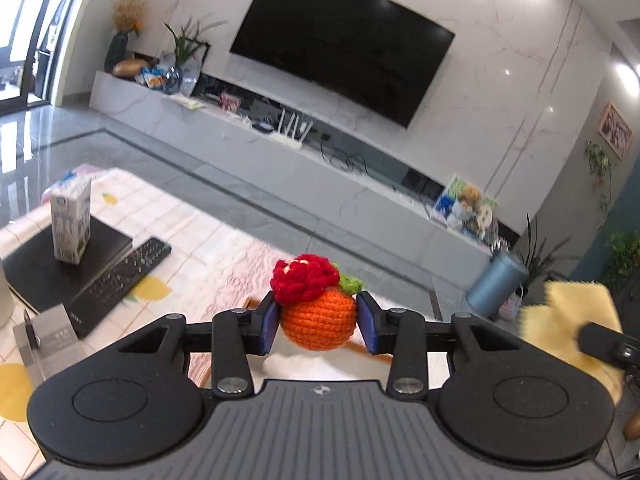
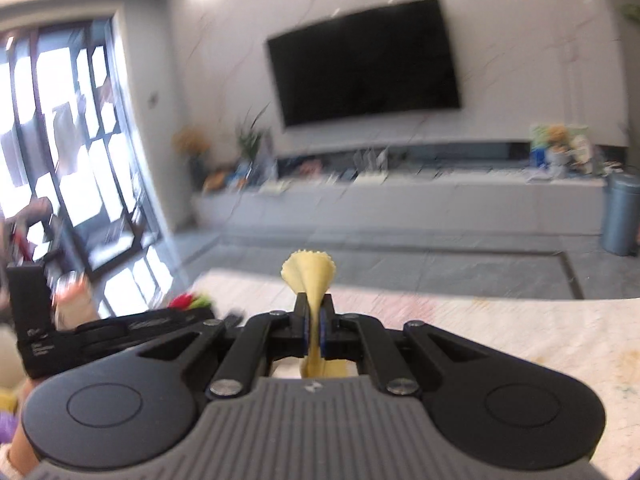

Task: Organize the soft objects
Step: 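Carry the orange fruit with the left tool while the right tool carries the wrapper to the box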

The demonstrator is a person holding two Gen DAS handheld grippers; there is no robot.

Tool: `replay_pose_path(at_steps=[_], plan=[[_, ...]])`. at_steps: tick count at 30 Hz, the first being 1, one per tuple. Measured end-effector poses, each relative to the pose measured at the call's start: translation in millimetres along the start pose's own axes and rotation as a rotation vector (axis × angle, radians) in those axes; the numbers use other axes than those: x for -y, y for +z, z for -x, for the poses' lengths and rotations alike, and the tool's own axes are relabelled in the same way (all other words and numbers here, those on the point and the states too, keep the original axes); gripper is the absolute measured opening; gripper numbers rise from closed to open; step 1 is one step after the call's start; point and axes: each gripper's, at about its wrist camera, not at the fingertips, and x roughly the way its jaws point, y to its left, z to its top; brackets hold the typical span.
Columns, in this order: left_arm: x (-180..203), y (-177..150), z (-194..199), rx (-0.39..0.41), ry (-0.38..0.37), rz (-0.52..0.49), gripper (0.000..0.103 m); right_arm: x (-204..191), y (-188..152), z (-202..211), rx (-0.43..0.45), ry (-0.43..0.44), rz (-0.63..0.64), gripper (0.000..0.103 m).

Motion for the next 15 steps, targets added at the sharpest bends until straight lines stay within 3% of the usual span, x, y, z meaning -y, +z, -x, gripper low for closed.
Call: replay_pose_path(at_steps=[3,7,11,15], plan=[[-25,-12,1,-0.046,0.002,-0.002,0.046,-22,-15,-32,-0.087,0.011,0.051,0.002],[-33,-28,1,-0.088,-0.004,-0.025,0.046,-28,-40,-66,-0.203,0.055,-0.031,0.002],[-40,-36,5,-0.114,-0.010,-0.019,0.046,-44,-71,-73,-0.233,-0.091,0.074,0.002],[-36,-40,4,-0.134,-0.038,-0.045,0.047,-37,-89,-74,-0.292,-0.144,0.069,0.002]])
